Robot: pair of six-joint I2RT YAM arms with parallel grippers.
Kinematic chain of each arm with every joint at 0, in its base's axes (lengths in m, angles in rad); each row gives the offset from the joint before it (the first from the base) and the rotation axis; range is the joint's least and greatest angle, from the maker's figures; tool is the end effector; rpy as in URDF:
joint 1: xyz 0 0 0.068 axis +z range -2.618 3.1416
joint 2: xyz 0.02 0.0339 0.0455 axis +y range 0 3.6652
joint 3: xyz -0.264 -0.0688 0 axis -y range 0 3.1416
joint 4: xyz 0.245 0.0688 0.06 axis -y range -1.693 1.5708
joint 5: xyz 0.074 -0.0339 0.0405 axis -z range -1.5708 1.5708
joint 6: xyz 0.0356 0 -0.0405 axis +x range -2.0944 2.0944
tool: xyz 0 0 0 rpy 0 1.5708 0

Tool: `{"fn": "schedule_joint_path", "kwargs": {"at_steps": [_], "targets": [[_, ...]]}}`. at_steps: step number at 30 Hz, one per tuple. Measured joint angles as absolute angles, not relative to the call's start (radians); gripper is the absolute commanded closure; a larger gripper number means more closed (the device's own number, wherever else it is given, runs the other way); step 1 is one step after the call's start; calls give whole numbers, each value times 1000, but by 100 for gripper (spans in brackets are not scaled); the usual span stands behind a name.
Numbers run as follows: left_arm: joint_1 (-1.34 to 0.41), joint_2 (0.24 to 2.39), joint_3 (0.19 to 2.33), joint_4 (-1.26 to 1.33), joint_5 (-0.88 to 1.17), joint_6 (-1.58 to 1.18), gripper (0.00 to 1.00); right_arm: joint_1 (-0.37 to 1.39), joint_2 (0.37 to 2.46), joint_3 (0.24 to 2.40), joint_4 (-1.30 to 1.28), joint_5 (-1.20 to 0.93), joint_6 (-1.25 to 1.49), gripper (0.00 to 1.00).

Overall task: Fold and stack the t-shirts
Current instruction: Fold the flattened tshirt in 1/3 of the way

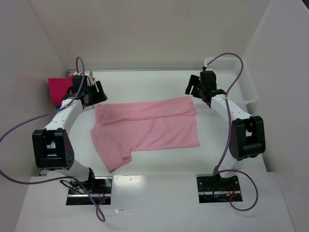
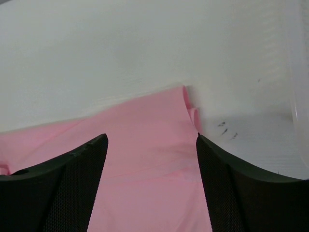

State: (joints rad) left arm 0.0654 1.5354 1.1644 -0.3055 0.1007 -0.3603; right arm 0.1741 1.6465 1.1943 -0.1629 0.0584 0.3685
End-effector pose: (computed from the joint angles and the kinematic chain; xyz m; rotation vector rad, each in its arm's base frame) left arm 0.3456 0.0190 0.2759 -0.4234 2.2173 -0.2715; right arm 0.3707 0.0631 0.2605 0.2460 2.1813 0.2428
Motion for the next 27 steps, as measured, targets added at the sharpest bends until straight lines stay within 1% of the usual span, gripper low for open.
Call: {"fn": "schedule_joint_path", "kwargs": {"at_steps": [4, 9, 13, 16, 21, 27], "targets": [[65, 1618, 1192, -297, 160, -332, 29, 174, 1650, 1224, -161, 31, 359, 20], [65, 1728, 1197, -312, 202, -296, 29, 174, 1682, 1232, -161, 9, 353, 20], [65, 1755, 1192, -332, 221, -275, 29, 174, 1696, 1232, -164, 2, 350, 20], [65, 1774, 1192, -333, 228, -261, 34, 174, 1697, 1232, -163, 1, 346, 20], [56, 1843, 1192, -353, 215, -256, 36, 174, 1713, 1232, -164, 2, 342, 20], [34, 1856, 1194, -365, 144, -248, 36, 174, 1724, 1232, -164, -2, 336, 20]]}}
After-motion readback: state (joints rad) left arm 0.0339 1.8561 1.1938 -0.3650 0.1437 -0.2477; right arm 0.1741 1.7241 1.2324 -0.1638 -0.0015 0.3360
